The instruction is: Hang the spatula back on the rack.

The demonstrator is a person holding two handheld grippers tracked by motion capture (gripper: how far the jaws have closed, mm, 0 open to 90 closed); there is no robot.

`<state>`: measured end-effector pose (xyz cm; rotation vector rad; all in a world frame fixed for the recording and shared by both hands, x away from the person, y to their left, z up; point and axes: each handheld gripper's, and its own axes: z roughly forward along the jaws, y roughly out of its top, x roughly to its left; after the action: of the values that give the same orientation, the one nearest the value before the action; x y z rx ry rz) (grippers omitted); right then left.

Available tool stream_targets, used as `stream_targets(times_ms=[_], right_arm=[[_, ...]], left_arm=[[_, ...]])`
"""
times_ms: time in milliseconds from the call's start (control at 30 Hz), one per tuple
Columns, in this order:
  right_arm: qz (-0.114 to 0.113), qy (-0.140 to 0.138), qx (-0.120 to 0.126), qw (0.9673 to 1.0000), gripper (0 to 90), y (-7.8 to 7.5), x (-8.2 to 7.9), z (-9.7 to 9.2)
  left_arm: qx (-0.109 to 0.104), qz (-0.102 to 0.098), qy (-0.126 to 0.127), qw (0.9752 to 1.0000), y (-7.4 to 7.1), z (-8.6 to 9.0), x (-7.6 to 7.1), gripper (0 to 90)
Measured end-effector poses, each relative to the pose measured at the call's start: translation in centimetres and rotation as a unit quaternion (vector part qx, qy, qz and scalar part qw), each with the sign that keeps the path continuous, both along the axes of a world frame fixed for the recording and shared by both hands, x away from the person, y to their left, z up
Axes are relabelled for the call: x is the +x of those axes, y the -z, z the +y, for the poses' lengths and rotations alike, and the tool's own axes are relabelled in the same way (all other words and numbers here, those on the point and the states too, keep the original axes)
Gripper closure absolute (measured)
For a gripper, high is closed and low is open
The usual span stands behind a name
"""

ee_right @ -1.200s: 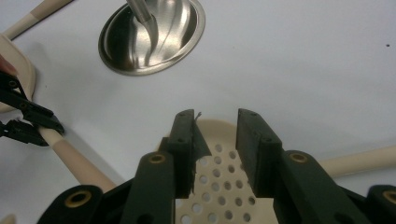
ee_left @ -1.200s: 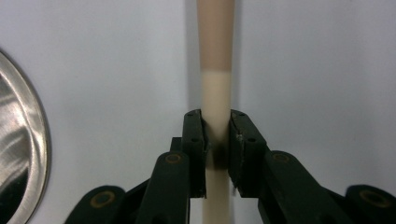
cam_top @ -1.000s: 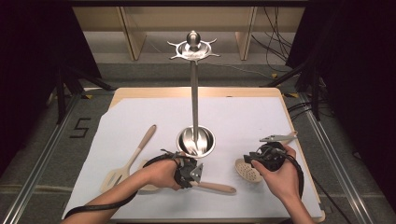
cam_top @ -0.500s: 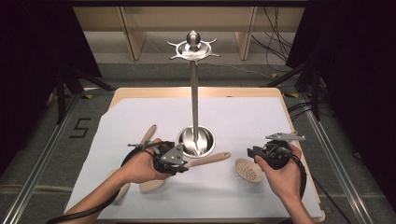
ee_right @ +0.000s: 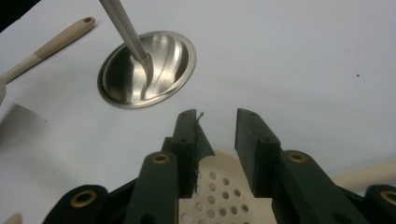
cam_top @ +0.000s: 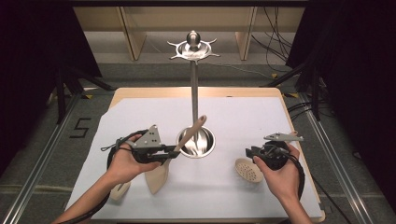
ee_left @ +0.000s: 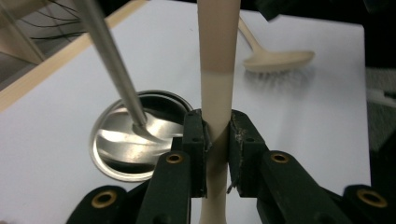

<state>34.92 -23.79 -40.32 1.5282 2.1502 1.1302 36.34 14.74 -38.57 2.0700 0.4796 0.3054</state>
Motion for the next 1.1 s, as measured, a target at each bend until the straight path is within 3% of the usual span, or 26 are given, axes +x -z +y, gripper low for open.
stream_targets(times_ms=[33, 100, 200, 233, 367, 400, 433, 467, 567, 833, 867, 967, 1000, 1100], right_arm=[[-0.004, -0.003, -0.004, 1.0, 70.1, 0.0, 0.1, 0.0], [-0.016, -0.006, -0.018, 0.9997, 70.1, 0.0, 0.1, -0.1], [-0.012, -0.01, -0.018, 0.9997, 70.1, 0.0, 0.2, -0.1], [-0.002, -0.002, 0.001, 1.0, 70.2, 0.1, 0.0, 0.2], [-0.008, 0.0, 0.003, 1.0, 70.2, 0.1, 0.0, 0.3], [-0.015, -0.012, -0.005, 0.9998, 70.2, 0.1, 0.2, 0.0], [-0.015, -0.011, -0.004, 0.9998, 70.1, 0.1, 0.1, 0.1], [-0.017, -0.012, -0.005, 0.9998, 70.2, 0.1, 0.1, 0.1], [-0.017, -0.011, -0.005, 0.9998, 70.2, 0.0, 0.1, 0.1], [-0.017, -0.012, -0.004, 0.9998, 70.1, 0.1, 0.2, 0.1], [-0.016, -0.012, -0.006, 0.9998, 70.1, 0.1, 0.1, 0.1], [-0.017, -0.011, -0.007, 0.9998, 70.2, 0.1, 0.1, 0.1], [-0.005, -0.001, 0.004, 1.0, 70.2, 0.0, -0.1, 0.4], [-0.004, -0.004, -0.003, 1.0, 70.2, 0.0, -0.1, 0.4]], left_arm=[[-0.025, -0.004, -0.012, 0.9996, 0.0, 0.3, 0.0, 78.0], [-0.052, -0.001, -0.018, 0.9985, -0.1, 0.7, -0.1, 78.0], [-0.069, -0.011, -0.026, 0.9972, -0.4, 1.2, -0.4, 78.0], [-0.072, -0.017, -0.023, 0.997, -0.5, 1.3, -0.5, 78.0], [-0.086, -0.027, -0.02, 0.9957, -0.9, 1.6, -0.6, 78.0], [-0.091, -0.023, -0.033, 0.995, -1.0, 1.7, -0.8, 78.0], [-0.105, -0.021, -0.02, 0.9941, -1.1, 1.9, -0.6, 78.0], [-0.111, -0.018, -0.032, 0.9932, -1.2, 2.0, -0.7, 78.0], [-0.129, -0.016, -0.018, 0.9914, -1.4, 2.1, -0.5, 78.0], [-0.13, -0.018, -0.036, 0.9907, -1.9, 2.6, -0.3, 78.0], [-0.127, -0.026, -0.053, 0.9902, -2.2, 2.8, -0.2, 78.0], [-0.124, -0.03, -0.057, 0.9902, -2.6, 3.1, -0.1, 77.9], [-0.126, -0.033, -0.055, 0.99, -2.7, 3.2, 0.0, 78.0], [-0.13, -0.033, -0.059, 0.9892, -3.2, 3.4, 0.1, 78.0]])
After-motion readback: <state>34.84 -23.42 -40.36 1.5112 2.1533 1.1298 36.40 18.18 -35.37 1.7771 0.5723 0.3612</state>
